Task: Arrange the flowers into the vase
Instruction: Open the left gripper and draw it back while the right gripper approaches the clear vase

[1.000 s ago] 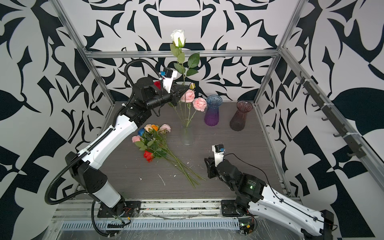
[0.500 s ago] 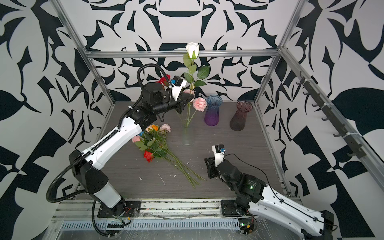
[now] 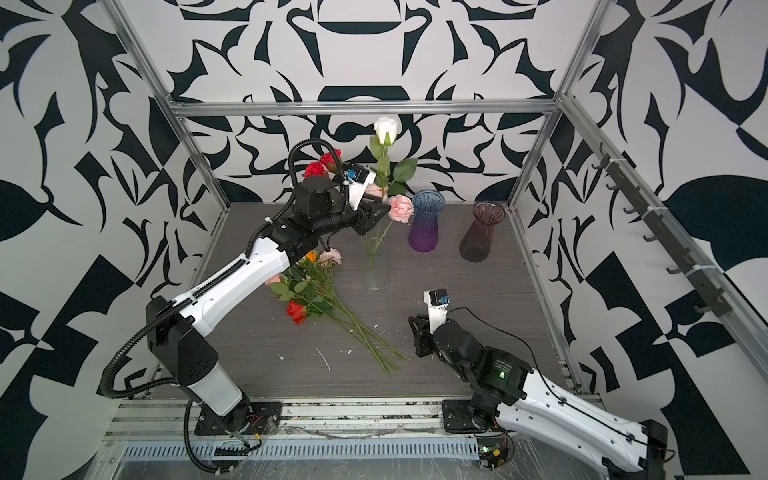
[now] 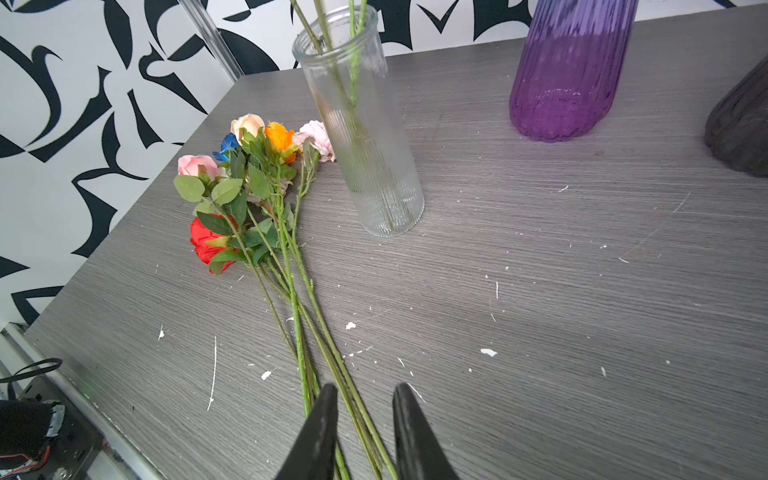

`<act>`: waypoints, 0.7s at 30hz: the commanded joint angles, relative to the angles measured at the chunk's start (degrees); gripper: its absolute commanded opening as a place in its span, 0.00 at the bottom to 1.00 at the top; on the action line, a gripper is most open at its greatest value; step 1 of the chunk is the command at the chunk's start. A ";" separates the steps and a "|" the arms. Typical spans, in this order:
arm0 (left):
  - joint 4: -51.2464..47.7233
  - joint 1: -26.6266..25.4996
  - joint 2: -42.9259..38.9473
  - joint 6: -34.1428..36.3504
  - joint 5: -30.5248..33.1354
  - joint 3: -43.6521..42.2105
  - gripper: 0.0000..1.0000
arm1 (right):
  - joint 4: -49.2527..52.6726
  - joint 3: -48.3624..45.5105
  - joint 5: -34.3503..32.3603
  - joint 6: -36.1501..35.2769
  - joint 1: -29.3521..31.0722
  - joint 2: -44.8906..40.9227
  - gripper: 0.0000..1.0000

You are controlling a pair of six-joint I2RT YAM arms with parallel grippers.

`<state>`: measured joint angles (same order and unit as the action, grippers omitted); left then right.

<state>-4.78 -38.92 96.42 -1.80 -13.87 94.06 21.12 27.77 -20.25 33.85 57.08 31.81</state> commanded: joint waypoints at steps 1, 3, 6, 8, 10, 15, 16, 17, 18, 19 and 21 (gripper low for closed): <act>1.11 0.05 -0.60 -0.57 1.86 -0.31 0.54 | -2.07 0.78 0.08 -0.53 -0.04 0.90 0.27; 0.54 0.12 -1.07 -0.82 3.27 -0.19 0.58 | -2.14 1.01 0.20 -0.62 -0.06 1.43 0.27; -0.44 0.08 -2.46 -1.34 4.79 -0.10 0.58 | -2.23 1.36 0.42 -0.71 -0.04 2.33 0.27; -0.91 0.12 -3.77 -2.05 6.53 -0.35 0.58 | -2.32 1.58 0.58 -0.80 -0.08 2.96 0.27; -1.54 0.12 -5.64 -3.21 8.50 -0.57 0.58 | -2.32 1.81 0.69 -0.89 -0.08 3.58 0.27; -0.94 0.10 -13.98 -6.50 8.91 -4.30 0.58 | -2.55 2.77 1.42 -1.70 -0.04 5.64 0.32; -0.13 0.03 -16.65 -7.35 8.34 -6.36 0.58 | -2.73 3.32 1.91 -2.51 -0.12 6.27 0.37; 0.97 0.07 -19.17 -7.72 7.72 -9.09 0.58 | -3.08 3.88 2.56 -3.36 -0.33 7.06 0.43; 1.90 0.06 -22.56 -8.00 7.24 -12.02 0.58 | -3.91 4.53 3.77 -5.16 -0.60 7.97 0.51; 2.23 0.02 -26.34 -8.20 7.04 -14.99 0.58 | -5.36 4.97 4.99 -6.90 -0.84 8.93 0.60; 0.97 0.06 -31.89 -9.07 7.87 -20.39 0.59 | -8.31 5.83 5.38 -11.35 -1.05 10.77 0.75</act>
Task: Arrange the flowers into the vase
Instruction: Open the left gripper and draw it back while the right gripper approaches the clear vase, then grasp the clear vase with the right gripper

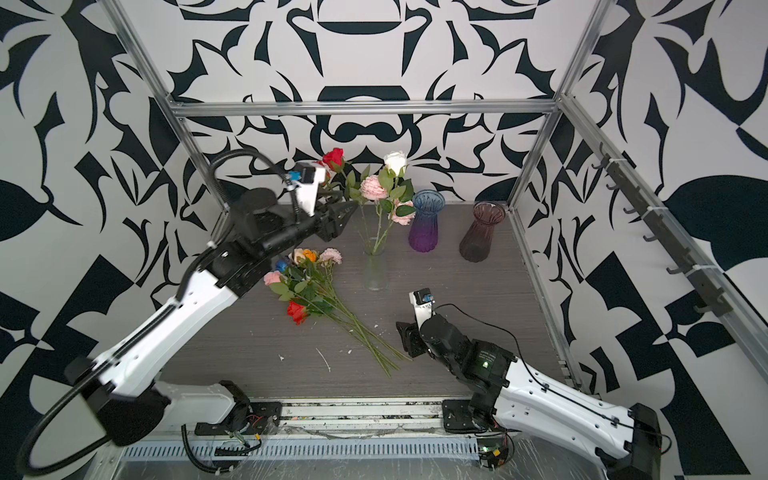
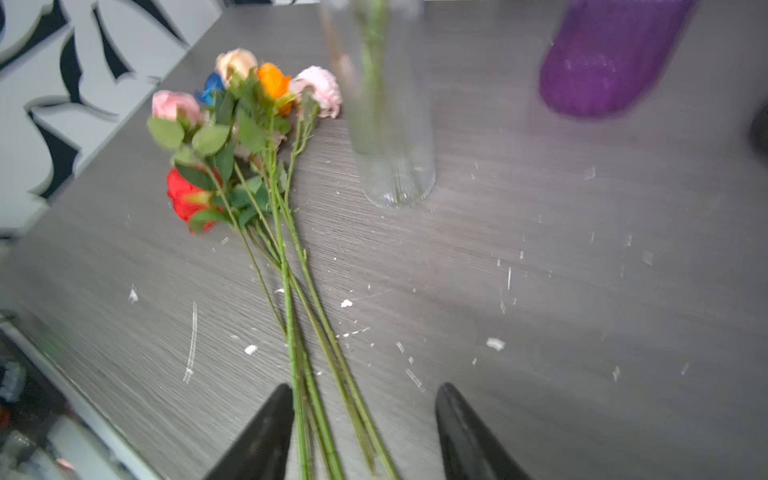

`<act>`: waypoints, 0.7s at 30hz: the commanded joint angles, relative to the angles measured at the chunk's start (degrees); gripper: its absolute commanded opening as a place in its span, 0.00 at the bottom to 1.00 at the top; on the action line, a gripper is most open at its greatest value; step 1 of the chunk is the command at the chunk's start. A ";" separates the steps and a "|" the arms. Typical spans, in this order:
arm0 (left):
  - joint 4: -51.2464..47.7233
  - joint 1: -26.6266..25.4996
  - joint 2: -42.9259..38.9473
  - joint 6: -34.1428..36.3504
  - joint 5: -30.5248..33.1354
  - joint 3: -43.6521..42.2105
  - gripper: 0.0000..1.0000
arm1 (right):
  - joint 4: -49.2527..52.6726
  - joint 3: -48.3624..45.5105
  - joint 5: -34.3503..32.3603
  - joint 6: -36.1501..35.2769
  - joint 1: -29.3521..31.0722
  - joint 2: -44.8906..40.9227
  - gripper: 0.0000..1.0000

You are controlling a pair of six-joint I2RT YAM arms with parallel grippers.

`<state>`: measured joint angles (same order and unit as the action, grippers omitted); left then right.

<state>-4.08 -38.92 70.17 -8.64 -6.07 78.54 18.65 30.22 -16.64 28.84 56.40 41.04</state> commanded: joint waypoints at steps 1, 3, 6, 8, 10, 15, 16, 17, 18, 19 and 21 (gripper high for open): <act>-0.55 0.07 -8.72 -3.06 0.56 -8.24 0.58 | -7.47 3.72 1.21 -9.06 -0.56 2.73 0.82; -1.69 0.06 -14.53 -5.06 1.81 -15.27 0.58 | -11.21 3.79 -0.08 -13.04 -1.61 5.68 0.93; -2.25 0.07 -24.49 -10.40 5.47 -27.37 0.57 | -17.86 4.75 2.16 -16.82 -6.37 12.48 0.97; -1.56 0.07 -31.28 -13.71 6.57 -35.02 0.57 | -23.47 5.19 4.23 -17.76 -9.71 16.93 0.99; -0.86 0.05 -37.76 -17.04 7.80 -42.32 0.57 | -29.59 5.60 10.59 -18.07 -13.87 21.69 0.99; 0.87 0.04 -47.01 -22.27 9.66 -54.79 0.55 | -38.79 10.16 18.61 -16.10 -19.60 32.92 0.97; 1.83 0.05 -47.99 -23.20 9.83 -56.85 0.55 | -40.96 10.70 19.23 -16.94 -19.66 34.31 0.97; 2.71 0.07 -48.76 -23.91 9.84 -58.51 0.55 | -42.49 11.13 19.53 -17.69 -19.66 35.44 0.97; 3.99 0.07 -49.67 -24.84 9.63 -60.47 0.55 | -43.80 11.75 19.56 -18.03 -19.66 36.58 0.97; 5.77 0.07 -50.67 -25.77 10.14 -62.73 0.55 | -44.98 12.45 19.55 -18.20 -19.66 37.80 0.97; 10.25 0.06 -52.87 -27.19 10.32 -66.91 0.56 | -47.90 12.94 19.38 -18.69 -19.66 39.84 0.97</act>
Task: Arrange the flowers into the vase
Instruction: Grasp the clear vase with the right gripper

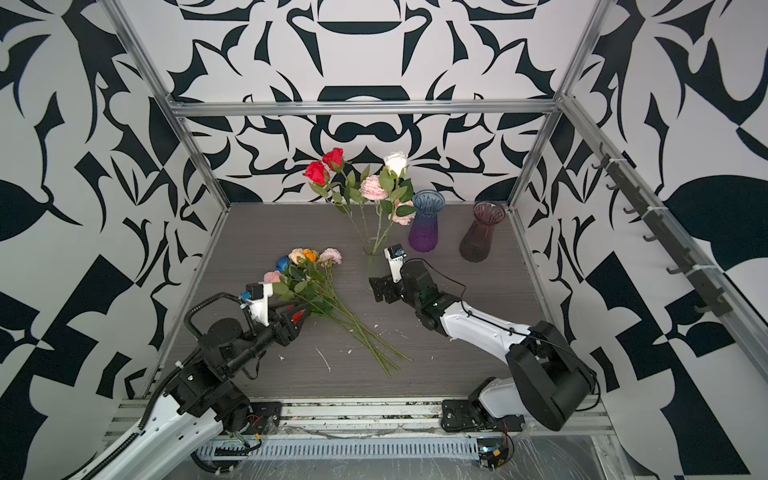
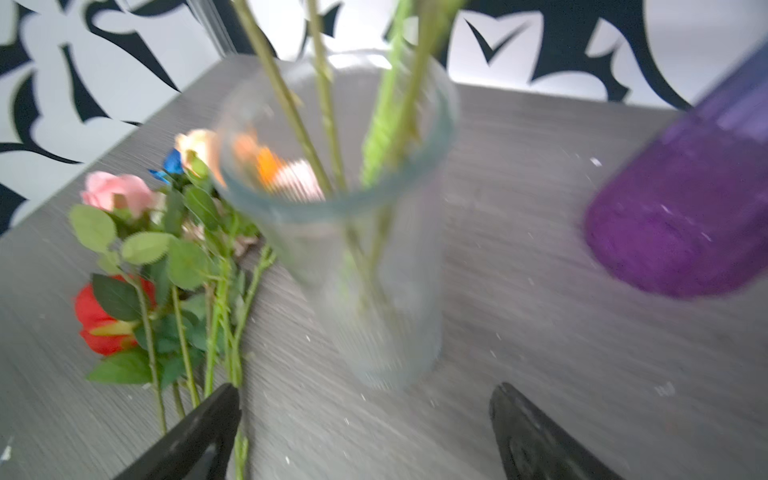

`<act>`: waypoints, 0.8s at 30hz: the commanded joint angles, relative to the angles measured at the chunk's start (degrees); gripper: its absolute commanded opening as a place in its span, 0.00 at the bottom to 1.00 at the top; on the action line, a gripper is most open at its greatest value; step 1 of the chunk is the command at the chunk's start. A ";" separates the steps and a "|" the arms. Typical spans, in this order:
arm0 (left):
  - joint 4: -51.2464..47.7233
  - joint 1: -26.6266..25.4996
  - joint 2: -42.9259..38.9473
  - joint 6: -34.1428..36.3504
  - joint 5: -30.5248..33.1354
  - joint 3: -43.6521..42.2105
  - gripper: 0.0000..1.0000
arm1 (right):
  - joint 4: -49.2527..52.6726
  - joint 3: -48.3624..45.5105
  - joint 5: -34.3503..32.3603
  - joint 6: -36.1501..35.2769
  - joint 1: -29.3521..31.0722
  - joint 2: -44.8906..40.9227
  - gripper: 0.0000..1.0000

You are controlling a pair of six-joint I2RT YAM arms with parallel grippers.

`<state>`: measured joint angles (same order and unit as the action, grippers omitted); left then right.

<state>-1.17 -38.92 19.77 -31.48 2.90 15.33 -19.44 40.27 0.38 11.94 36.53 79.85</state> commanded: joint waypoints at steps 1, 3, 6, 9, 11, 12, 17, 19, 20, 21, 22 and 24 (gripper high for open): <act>9.07 0.04 -3.34 -5.12 1.32 -5.47 0.56 | -11.32 2.97 2.30 -1.89 0.20 1.85 0.97; 10.63 0.02 -4.21 -6.14 1.32 -7.73 0.55 | -14.43 2.99 1.46 -1.84 0.20 3.44 0.97; 11.12 0.06 -5.46 -6.53 0.74 -8.83 0.55 | -17.41 3.43 -0.30 -2.01 0.20 5.77 0.97; 10.84 0.06 -6.32 -5.72 0.75 -9.33 0.55 | -18.40 4.93 -1.84 -1.69 0.12 8.36 0.96; 10.84 0.02 -6.98 -5.43 1.14 -9.78 0.55 | -19.36 5.84 -2.31 -1.44 0.12 9.95 0.94; 10.84 0.02 -7.37 -5.35 1.31 -10.03 0.55 | -20.46 6.11 -2.40 -1.43 0.12 10.74 0.93; 10.49 0.07 -8.69 -5.60 1.77 -10.75 0.54 | -26.17 6.39 -2.75 -1.57 0.04 14.09 0.73; 10.40 0.02 -9.16 -5.62 1.83 -10.85 0.54 | -27.15 6.96 -3.02 -1.72 0.03 15.45 0.72; 10.33 0.07 -9.21 -5.61 1.93 -10.94 0.54 | -27.43 7.24 -3.02 -1.99 -0.03 16.03 0.71; 10.31 0.06 -9.23 -5.69 1.94 -10.94 0.54 | -27.93 7.56 -2.95 -2.44 0.03 16.73 0.70; 10.39 0.02 -9.20 -5.69 2.03 -11.03 0.54 | -28.38 7.92 -2.77 -2.98 0.05 17.44 0.69; 10.78 0.07 -8.94 -5.65 1.87 -11.11 0.54 | -29.15 8.70 -2.76 -4.35 0.14 18.82 0.67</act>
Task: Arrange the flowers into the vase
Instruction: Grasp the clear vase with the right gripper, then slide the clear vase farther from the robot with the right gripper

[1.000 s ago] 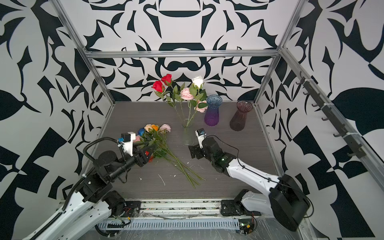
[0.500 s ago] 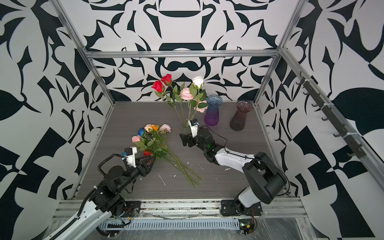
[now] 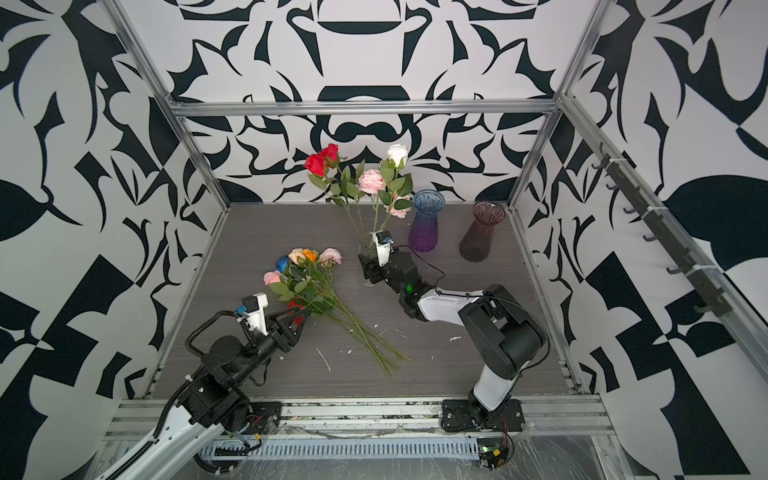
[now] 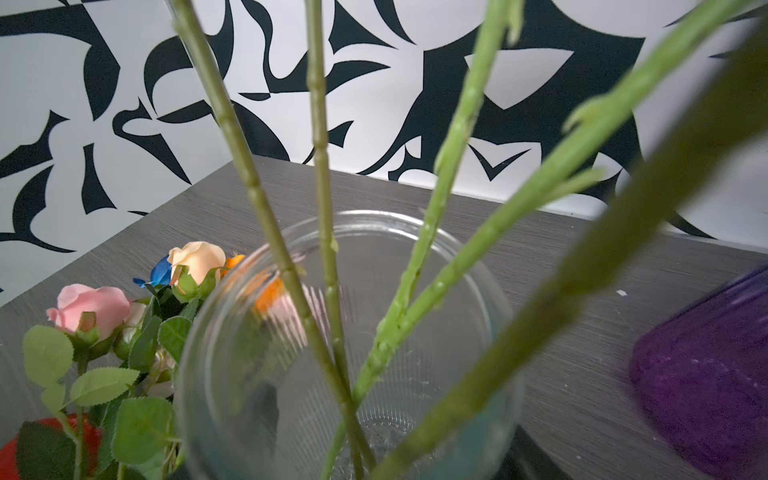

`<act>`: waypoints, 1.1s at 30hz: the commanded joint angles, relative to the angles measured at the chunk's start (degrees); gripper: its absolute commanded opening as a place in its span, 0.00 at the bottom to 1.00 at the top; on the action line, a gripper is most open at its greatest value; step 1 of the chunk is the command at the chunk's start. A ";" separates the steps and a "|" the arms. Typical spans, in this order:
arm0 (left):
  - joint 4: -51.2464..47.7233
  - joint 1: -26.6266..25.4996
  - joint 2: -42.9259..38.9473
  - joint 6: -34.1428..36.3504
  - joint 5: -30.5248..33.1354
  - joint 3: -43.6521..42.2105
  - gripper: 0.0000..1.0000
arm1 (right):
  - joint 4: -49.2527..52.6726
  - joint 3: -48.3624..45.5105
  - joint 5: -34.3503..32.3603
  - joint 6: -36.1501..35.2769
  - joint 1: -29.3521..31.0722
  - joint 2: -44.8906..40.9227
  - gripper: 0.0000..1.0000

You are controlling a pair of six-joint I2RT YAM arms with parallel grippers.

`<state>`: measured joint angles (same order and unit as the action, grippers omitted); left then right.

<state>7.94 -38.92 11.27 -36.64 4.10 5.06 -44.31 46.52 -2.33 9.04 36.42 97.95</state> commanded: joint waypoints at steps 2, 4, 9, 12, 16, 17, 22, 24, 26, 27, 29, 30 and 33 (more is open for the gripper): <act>2.45 0.05 0.22 -0.32 0.17 -0.84 0.54 | -4.97 3.74 -0.05 -3.26 0.18 2.23 0.67; 3.28 0.07 1.14 -0.19 -0.23 -0.82 0.54 | -5.04 5.60 0.04 -5.46 0.14 4.06 0.67; 4.58 0.05 3.01 -0.10 -0.49 -0.67 0.54 | -5.44 10.76 1.46 -9.30 -0.03 9.44 0.67; 4.70 0.07 3.31 -0.08 -0.45 -0.66 0.54 | -6.10 14.37 2.32 -10.59 -0.28 13.27 0.67; 4.71 0.09 3.23 -0.19 -0.06 -0.83 0.54 | -6.70 19.94 4.28 -11.32 -0.96 19.06 0.66; 4.69 0.12 3.28 -0.18 0.08 -0.84 0.53 | -6.90 21.20 4.71 -11.54 -1.08 20.32 0.66; 5.10 0.15 3.98 -0.27 0.38 -0.84 0.53 | -7.56 28.05 7.43 -13.03 -2.05 26.76 0.67; 5.45 0.15 4.35 -0.28 0.42 -0.84 0.53 | -6.83 30.93 8.07 -13.23 -2.39 28.88 0.67; 5.83 0.20 4.88 -0.27 0.52 -0.93 0.53 | -5.63 33.88 8.61 -13.52 -2.65 30.77 0.67; 6.01 0.19 5.15 -0.31 0.60 -0.93 0.53 | -5.00 35.47 8.81 -13.68 -2.84 31.76 0.67; 6.42 0.24 5.58 -0.45 0.82 -0.93 0.53 | -3.62 38.17 9.31 -14.00 -3.24 33.58 0.66; 6.60 0.24 5.87 -0.53 0.82 -0.93 0.53 | -2.98 39.66 9.59 -14.03 -3.45 34.55 0.66; 7.06 0.31 6.44 -0.53 0.82 -0.93 0.53 | -1.48 43.88 10.20 -14.12 -4.00 37.28 0.66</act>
<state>12.62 -38.85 17.43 -36.67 4.14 5.06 -51.40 87.57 7.09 -2.00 33.19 133.27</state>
